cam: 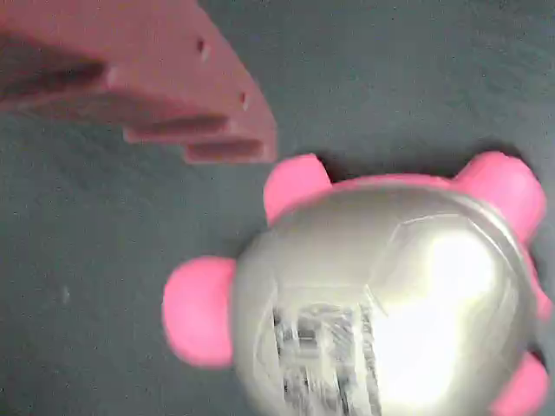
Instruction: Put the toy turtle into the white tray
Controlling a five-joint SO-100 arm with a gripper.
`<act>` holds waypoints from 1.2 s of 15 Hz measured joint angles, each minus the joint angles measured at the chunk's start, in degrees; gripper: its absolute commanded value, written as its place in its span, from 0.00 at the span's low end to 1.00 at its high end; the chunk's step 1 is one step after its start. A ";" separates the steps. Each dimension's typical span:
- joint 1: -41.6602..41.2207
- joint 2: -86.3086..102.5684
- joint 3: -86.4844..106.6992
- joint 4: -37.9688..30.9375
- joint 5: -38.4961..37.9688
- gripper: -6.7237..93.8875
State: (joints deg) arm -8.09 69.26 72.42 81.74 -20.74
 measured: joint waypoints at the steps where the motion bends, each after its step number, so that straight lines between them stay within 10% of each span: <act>1: 0.18 -1.49 -0.35 -0.18 0.00 0.70; 10: -1.23 -13.54 -4.04 -3.34 -0.35 0.67; 15: -2.20 -16.08 -5.98 -5.27 -0.35 0.06; 18: -2.37 -16.17 -6.68 -5.27 0.53 0.06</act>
State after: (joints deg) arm -10.46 53.09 65.74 76.46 -20.21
